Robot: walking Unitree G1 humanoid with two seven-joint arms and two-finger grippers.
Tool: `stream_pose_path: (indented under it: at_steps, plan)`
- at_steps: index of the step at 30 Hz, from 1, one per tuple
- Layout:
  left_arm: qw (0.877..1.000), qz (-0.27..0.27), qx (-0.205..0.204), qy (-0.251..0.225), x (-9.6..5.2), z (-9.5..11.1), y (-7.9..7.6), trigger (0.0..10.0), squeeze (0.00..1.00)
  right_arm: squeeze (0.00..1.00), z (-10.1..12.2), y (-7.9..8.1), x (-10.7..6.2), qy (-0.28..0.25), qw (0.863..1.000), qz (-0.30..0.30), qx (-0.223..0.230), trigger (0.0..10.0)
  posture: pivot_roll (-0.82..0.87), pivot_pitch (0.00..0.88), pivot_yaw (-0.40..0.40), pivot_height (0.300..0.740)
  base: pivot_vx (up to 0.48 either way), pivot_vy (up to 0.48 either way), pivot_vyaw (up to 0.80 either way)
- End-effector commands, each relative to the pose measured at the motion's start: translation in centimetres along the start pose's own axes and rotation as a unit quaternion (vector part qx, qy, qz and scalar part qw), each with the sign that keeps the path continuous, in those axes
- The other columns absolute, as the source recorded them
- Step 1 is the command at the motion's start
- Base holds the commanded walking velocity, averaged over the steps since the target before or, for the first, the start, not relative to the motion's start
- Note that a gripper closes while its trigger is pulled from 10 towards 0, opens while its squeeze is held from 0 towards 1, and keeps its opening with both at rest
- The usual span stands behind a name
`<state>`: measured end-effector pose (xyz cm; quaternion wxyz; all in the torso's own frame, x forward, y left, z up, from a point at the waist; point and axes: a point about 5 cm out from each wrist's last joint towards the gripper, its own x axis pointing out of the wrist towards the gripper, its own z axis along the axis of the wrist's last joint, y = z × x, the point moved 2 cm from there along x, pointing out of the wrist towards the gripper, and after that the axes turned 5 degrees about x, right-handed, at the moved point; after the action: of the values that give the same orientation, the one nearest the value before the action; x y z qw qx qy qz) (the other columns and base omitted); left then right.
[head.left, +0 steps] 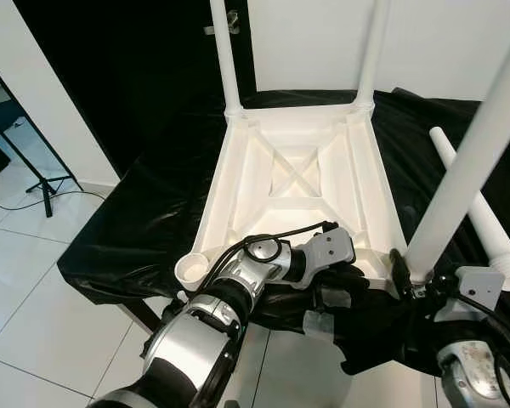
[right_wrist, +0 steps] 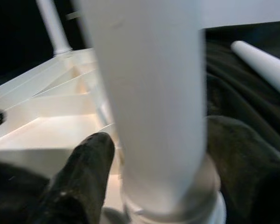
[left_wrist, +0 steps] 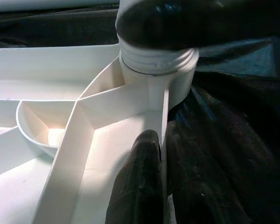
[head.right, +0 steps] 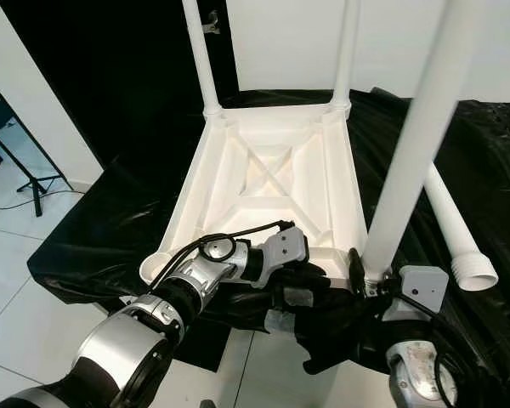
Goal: Building children table
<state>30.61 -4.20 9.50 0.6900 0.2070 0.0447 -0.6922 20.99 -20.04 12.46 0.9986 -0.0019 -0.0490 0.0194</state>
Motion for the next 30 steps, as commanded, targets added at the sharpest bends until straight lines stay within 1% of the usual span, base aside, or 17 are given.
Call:
stream_pose_path:
  at_steps: [1,2,3,4,6,7,9,13,17,19,21,24,25,26,27,28,30]
  plan:
    - [0.994,0.075,-0.062,0.051,-0.2,-3.3,-0.6,10.0,0.0,0.0,0.0,0.5,0.0,0.004,0.999,0.052,-0.015,10.0,-0.01,0.0,0.078,0.74,0.0,0.0,0.0]
    - [0.994,0.075,-0.062,0.051,-0.2,-3.3,-0.6,10.0,0.0,0.0,0.0,0.5,0.0,0.004,0.999,0.052,-0.015,10.0,-0.01,0.0,0.078,0.74,0.0,0.0,0.0]
    - [0.994,0.074,-0.062,0.051,-0.1,-3.3,-0.6,10.0,0.0,0.0,0.2,0.4,0.0,-0.001,0.997,0.07,-0.029,10.0,-0.01,0.0,0.078,0.74,0.0,0.0,0.0]
    - [0.994,0.071,-0.06,0.051,0.0,-3.3,-0.7,10.0,0.0,0.0,0.5,0.6,-0.2,-0.007,0.994,0.096,-0.055,10.0,-0.01,0.0,0.074,0.74,0.0,0.0,0.0]
    - [0.995,0.067,-0.059,0.05,0.2,-3.2,-0.9,10.0,0.0,0.0,0.9,0.2,-0.1,-0.013,0.987,0.128,-0.098,10.0,-0.01,0.0,0.073,0.74,0.0,0.0,0.0]
    - [0.995,0.067,-0.059,0.05,0.2,-3.2,-0.9,10.0,0.0,0.0,0.9,0.2,-0.1,-0.013,0.987,0.128,-0.098,10.0,-0.01,0.0,0.073,0.74,0.0,0.0,0.0]
    - [0.995,0.066,-0.058,0.05,0.3,-3.2,-0.9,10.0,0.0,0.0,1.1,-0.3,0.2,-0.013,0.984,0.136,-0.113,10.0,-0.01,0.0,0.08,0.74,0.0,0.0,0.0]
    - [0.995,0.064,-0.058,0.05,0.3,-3.1,-0.9,10.0,0.0,0.0,1.2,-0.7,0.6,-0.01,0.983,0.142,-0.115,10.0,-0.01,0.0,0.08,0.74,0.0,0.0,0.0]
    - [0.995,0.062,-0.057,0.053,0.3,-3.1,-0.9,10.0,0.0,0.0,0.5,-1.6,1.0,0.008,0.974,0.165,-0.154,10.0,-0.02,0.0,0.084,0.74,0.0,0.0,0.0]
    - [0.995,0.062,-0.057,0.053,0.3,-3.1,-0.9,10.0,0.0,0.0,0.4,-1.7,1.0,0.009,0.973,0.168,-0.157,10.0,-0.02,0.0,0.084,0.74,0.0,0.0,0.0]
    - [0.995,0.064,-0.056,0.05,0.4,-3.0,-0.8,10.0,0.0,0.0,0.4,-1.8,1.4,0.013,0.969,0.193,-0.154,10.0,-0.02,0.0,0.084,0.74,0.0,0.0,0.0]
    - [0.995,0.064,-0.056,0.05,0.4,-2.9,-0.8,10.0,0.0,0.0,0.4,-1.9,1.5,0.014,0.969,0.195,-0.153,10.0,-0.02,0.0,0.084,0.74,0.0,0.0,0.0]
    - [0.995,0.065,-0.058,0.05,0.4,-3.0,-0.8,10.0,0.0,0.0,0.2,-1.4,1.2,0.024,0.963,0.225,-0.143,0.0,-0.01,0.0,0.08,0.74,0.0,0.0,0.0]
    - [0.995,0.066,-0.061,0.05,0.4,-3.0,-0.8,10.0,0.0,0.0,0.0,-1.2,0.9,0.035,0.96,0.246,-0.132,0.0,-0.01,0.0,0.08,0.74,0.0,0.0,0.0]
    - [0.995,0.066,-0.061,0.05,0.4,-3.0,-0.8,10.0,0.0,0.0,0.0,-1.2,0.9,0.035,0.96,0.246,-0.132,0.0,-0.01,0.0,0.08,0.74,0.0,0.0,0.0]
    - [0.995,0.066,-0.063,0.051,0.4,-3.0,-0.8,10.0,0.0,0.0,-0.2,-1.1,0.7,0.043,0.956,0.26,-0.125,0.0,-0.01,0.0,0.079,0.74,0.0,0.0,0.0]
    - [0.994,0.067,-0.064,0.052,0.3,-3.1,-0.8,10.0,0.0,0.0,-0.8,-1.2,0.6,0.061,0.963,0.248,-0.09,0.0,-0.01,0.0,0.08,0.74,0.0,0.0,0.0]
